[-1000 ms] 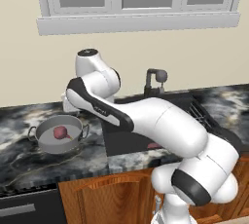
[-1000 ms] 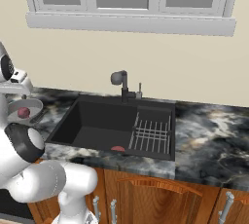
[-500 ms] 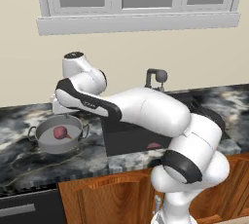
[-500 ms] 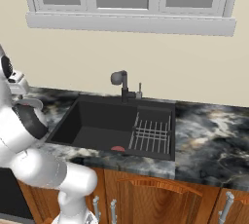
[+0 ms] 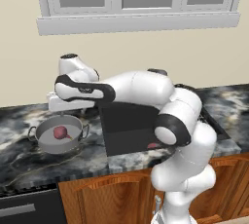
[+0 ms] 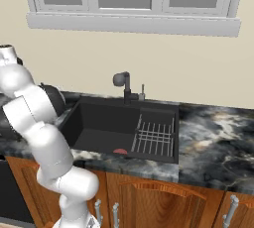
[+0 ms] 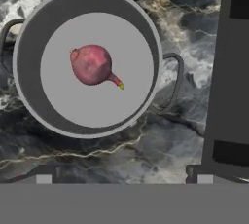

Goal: Dump the onion from the pot into the sink. Then turn on the water and wash the onion. Then turn off the water and put the onion back in the pot.

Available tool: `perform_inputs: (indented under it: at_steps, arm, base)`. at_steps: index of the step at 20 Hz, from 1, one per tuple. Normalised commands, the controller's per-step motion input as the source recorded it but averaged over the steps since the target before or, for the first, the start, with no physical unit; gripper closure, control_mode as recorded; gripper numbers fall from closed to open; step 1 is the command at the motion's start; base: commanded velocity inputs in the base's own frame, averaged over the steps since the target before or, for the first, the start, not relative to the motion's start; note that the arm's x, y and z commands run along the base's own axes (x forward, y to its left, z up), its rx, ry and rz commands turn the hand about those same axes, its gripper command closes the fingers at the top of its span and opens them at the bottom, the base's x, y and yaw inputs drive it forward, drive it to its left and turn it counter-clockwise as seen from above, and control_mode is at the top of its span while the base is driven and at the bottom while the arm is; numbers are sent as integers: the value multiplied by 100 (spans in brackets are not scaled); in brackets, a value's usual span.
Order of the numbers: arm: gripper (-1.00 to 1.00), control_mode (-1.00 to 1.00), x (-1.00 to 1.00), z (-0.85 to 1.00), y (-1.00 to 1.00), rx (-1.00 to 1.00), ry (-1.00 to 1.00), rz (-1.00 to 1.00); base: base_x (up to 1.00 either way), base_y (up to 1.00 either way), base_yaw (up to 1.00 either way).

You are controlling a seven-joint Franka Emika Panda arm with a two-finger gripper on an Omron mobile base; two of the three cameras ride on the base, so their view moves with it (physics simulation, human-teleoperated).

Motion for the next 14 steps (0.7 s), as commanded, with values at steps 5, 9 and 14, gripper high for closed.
perform_inputs:
  at_steps: [5,9,14]
  arm:
    - [-100,-100,37,-1,47,-13,1,-2]
    - [-100,-100,56,-22,34,-11,2,-3]
    - [-100,-100,23,-36,7,-5,4,-5]
  base:
    - [0,0,0]
    - [0,0,0]
    - [0,0,0]
